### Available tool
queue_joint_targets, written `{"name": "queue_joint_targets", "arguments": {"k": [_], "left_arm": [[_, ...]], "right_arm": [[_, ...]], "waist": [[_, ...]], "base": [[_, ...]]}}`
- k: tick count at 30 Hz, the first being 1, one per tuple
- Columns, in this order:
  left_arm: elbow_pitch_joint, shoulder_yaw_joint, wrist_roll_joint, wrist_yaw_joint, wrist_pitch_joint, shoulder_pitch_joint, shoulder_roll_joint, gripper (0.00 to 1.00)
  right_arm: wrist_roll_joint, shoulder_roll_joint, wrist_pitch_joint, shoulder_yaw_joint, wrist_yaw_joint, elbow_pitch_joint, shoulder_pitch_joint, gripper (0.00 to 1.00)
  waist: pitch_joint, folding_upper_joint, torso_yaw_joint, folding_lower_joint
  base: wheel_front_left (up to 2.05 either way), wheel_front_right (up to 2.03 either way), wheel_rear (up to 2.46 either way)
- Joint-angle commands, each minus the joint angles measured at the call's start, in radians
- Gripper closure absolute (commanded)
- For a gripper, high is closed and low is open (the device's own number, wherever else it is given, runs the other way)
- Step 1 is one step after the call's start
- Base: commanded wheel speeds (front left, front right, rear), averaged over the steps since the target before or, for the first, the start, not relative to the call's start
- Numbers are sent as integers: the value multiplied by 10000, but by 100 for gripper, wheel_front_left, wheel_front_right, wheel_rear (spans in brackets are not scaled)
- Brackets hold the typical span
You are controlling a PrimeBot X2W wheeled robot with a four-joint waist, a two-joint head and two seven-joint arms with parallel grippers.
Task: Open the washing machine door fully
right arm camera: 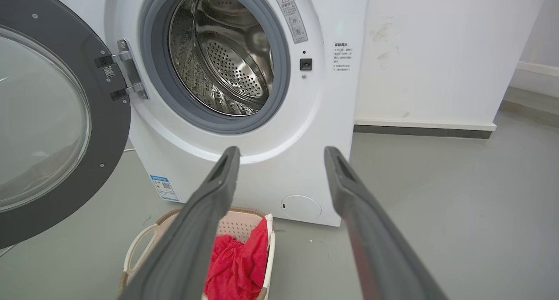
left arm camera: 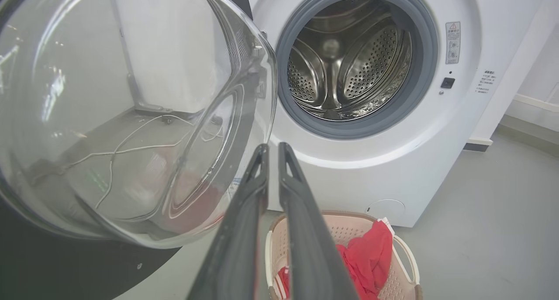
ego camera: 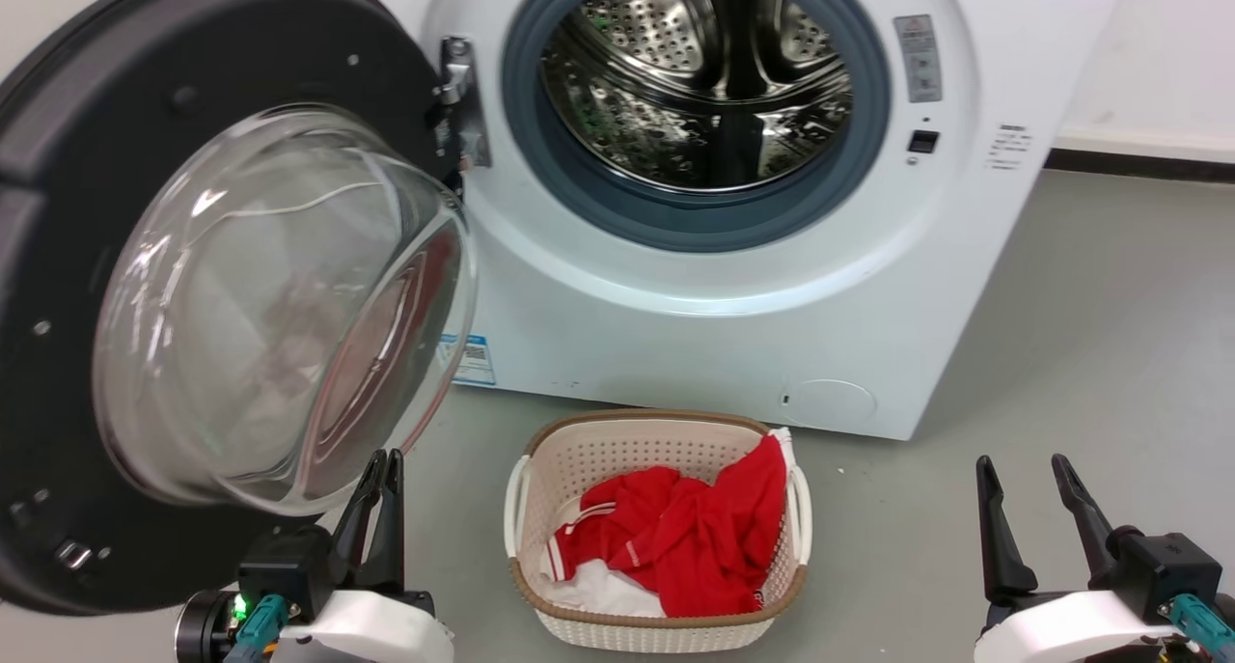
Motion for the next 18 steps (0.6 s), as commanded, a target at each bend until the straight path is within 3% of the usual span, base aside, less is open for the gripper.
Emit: {"name": "queue_joint_targets", "arguments": {"k": [1, 18], "left_arm": [[82, -13, 40, -9, -50, -170, -10, 2], [1082, 139, 54, -114, -353, -944, -6, 0]], "right_arm": [[-61, 12, -7, -5, -6, -39, -113, 0], [-29, 12, 55, 293, -6, -262, -103, 0]], "waist": [[0, 0, -277, 1], [-15, 0, -1284, 1]], "base": [[0, 0, 0], [0, 0, 0]]}}
